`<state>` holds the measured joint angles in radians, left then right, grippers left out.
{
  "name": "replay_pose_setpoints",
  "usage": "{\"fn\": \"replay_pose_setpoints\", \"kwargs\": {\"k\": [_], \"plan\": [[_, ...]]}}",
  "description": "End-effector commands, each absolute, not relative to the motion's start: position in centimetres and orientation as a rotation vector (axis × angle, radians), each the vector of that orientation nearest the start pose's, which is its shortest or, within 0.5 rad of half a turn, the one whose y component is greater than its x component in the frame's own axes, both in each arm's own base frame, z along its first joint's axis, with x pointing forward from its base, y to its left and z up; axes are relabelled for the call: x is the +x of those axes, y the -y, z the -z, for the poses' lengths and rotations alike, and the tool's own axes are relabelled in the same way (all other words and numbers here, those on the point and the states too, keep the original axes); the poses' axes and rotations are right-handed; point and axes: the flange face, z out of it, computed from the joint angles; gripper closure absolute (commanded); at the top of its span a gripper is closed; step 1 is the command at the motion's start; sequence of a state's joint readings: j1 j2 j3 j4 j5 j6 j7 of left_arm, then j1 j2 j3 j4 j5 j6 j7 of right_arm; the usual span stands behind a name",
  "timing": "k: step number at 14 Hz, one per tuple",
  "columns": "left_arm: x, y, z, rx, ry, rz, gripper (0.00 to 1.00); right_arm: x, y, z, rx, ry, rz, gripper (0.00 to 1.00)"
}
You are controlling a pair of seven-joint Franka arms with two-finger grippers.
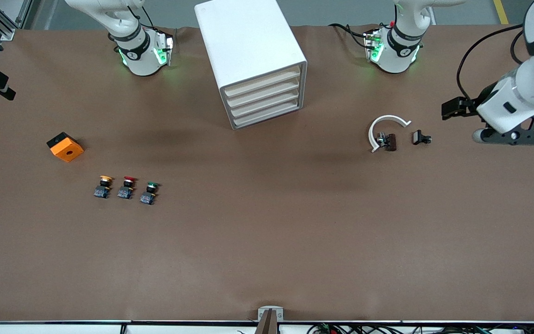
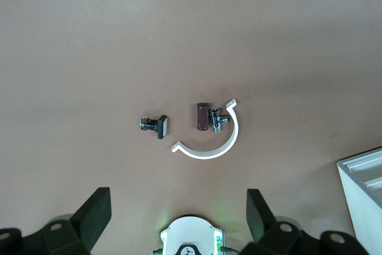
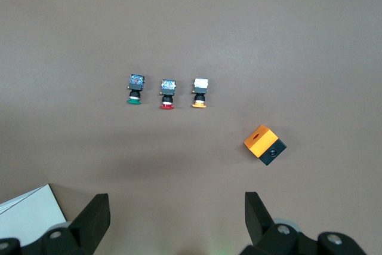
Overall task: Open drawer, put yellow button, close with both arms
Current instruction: 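Reach the left gripper toward the handle of the white cabinet drawer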
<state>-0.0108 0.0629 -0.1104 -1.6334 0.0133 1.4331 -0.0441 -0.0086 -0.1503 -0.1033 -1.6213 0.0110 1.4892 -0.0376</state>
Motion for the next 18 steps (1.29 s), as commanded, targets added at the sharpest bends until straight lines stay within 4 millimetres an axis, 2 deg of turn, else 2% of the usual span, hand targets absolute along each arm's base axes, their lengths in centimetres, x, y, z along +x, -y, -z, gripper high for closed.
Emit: {"fn": "replay_pose_setpoints", "kwargs": {"k": [1,5,6,10,13,14,15,16,18], "plan": [[55.8,7.1,-52.7,-3.091,-0.130,-0.472,0.00,48.7,6.0,-67.8,-3.128,-0.097,0.043,0.00],[58.0,8.7,-47.9,-3.087,-0.166,-0.513,0.00,48.8,6.3,-67.8,-3.127,-0.121,0.043,0.00],[58.5,9.6,-46.5,-3.088,-0.184,-0.529,0.00,48.8,6.3,-67.9,-3.127,-0.123,0.046,0.00],[60.1,11.2,-41.9,-3.162,-0.151,-0.581,0.00,48.8,6.5,-67.9,-3.127,-0.123,0.041,0.00],[60.7,15.4,-37.5,-3.138,-0.033,-0.591,0.00,48.8,6.6,-68.1,-3.129,-0.121,0.048,0.00],[60.6,17.8,-36.2,-3.128,0.031,-0.576,0.00,48.8,6.8,-68.2,-3.128,-0.136,0.053,0.00],[60.7,19.4,-35.3,-3.125,0.139,-0.576,0.00,48.8,6.9,-68.2,-3.129,-0.146,0.053,0.00],[61.1,20.1,-35.0,-3.130,0.238,-0.584,0.00,48.8,7.5,-68.1,-3.129,-0.162,0.053,0.00],[61.1,23.0,-34.0,-3.098,0.364,-0.597,0.00,48.8,8.4,-68.0,-3.127,-0.179,0.051,0.00]]}}
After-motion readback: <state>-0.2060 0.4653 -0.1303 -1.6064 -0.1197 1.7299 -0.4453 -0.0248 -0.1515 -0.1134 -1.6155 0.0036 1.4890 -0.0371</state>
